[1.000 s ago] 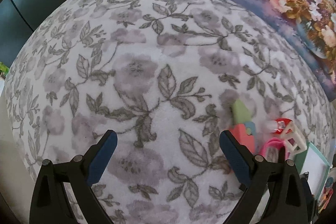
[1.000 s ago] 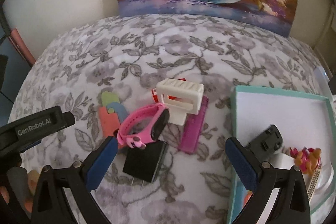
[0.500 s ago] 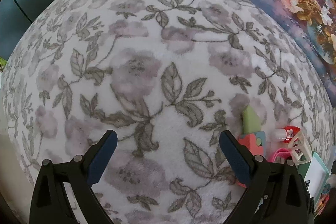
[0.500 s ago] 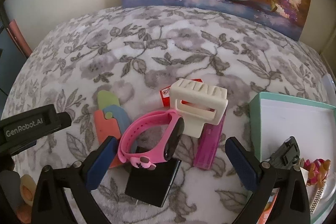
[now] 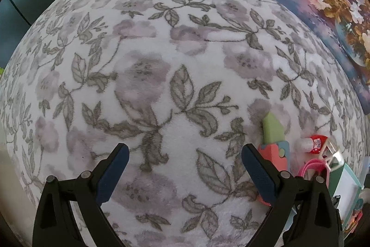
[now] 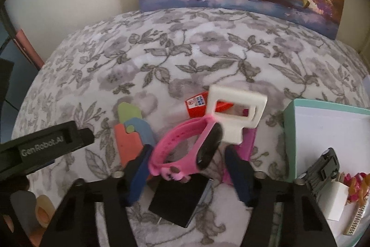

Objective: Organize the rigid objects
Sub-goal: 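Move the left tool to the pink-and-teal carrot knife while the right moves to the pink bear figure, then grasp the pink bear figure with the right gripper while the left grasps the pink carrot knife, then lift the pink carrot knife and bear figure and carry both over the tray, then lower the pink carrot knife and bear figure into the tray and open both grippers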

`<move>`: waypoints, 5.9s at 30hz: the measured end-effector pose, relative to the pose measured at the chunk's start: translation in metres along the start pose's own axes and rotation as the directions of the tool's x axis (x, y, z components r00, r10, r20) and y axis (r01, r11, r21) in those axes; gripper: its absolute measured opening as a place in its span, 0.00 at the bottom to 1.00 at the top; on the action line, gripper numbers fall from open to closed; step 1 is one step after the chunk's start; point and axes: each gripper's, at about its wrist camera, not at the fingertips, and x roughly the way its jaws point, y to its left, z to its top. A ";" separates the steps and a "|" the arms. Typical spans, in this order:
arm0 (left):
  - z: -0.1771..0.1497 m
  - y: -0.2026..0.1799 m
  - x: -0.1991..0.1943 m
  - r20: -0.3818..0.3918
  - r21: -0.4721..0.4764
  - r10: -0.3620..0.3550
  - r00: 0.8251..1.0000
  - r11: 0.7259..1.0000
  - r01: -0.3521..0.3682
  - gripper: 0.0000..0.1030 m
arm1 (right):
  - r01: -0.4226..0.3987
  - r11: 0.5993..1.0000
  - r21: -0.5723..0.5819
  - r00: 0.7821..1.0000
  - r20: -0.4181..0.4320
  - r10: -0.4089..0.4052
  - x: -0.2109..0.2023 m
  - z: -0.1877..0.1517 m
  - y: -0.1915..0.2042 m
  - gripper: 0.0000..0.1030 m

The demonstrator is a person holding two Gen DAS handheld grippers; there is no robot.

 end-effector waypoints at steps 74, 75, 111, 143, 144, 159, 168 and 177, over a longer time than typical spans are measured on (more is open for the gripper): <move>-0.033 -0.097 -0.022 0.092 0.272 -0.091 0.992 0.960 0.063 0.44 | -0.128 0.971 0.204 0.986 0.135 0.102 -0.062 0.014 -0.084 0.16; -0.030 -0.094 -0.028 0.105 0.263 -0.100 0.989 0.962 0.070 0.44 | -0.132 0.970 0.205 0.985 0.137 0.105 -0.064 0.015 -0.085 0.16; -0.124 -0.203 -0.124 0.120 0.557 -0.281 0.952 0.813 0.170 0.45 | 0.023 0.890 0.455 0.983 0.150 -0.102 -0.126 -0.031 -0.224 0.16; -0.180 -0.283 -0.082 -0.008 0.696 -0.223 0.975 0.698 0.166 0.45 | 0.144 0.799 0.583 0.981 0.021 -0.192 -0.122 -0.067 -0.299 0.17; -0.180 -0.283 -0.082 -0.007 0.696 -0.223 0.975 0.698 0.165 0.46 | 0.148 0.802 0.579 0.981 0.018 -0.194 -0.122 -0.067 -0.298 0.17; -0.158 -0.259 -0.090 0.003 0.644 -0.195 0.981 0.751 0.148 0.65 | 0.212 0.821 0.530 0.970 -0.014 -0.241 -0.126 -0.061 -0.287 0.55; -0.140 -0.225 -0.088 0.045 0.561 -0.150 0.988 0.822 0.100 0.82 | 0.218 0.835 0.505 0.970 -0.020 -0.241 -0.124 -0.059 -0.278 0.74; -0.130 -0.200 -0.087 0.065 0.501 -0.129 0.990 0.862 0.079 0.84 | 0.204 0.855 0.476 0.974 -0.012 -0.226 -0.125 -0.059 -0.259 0.91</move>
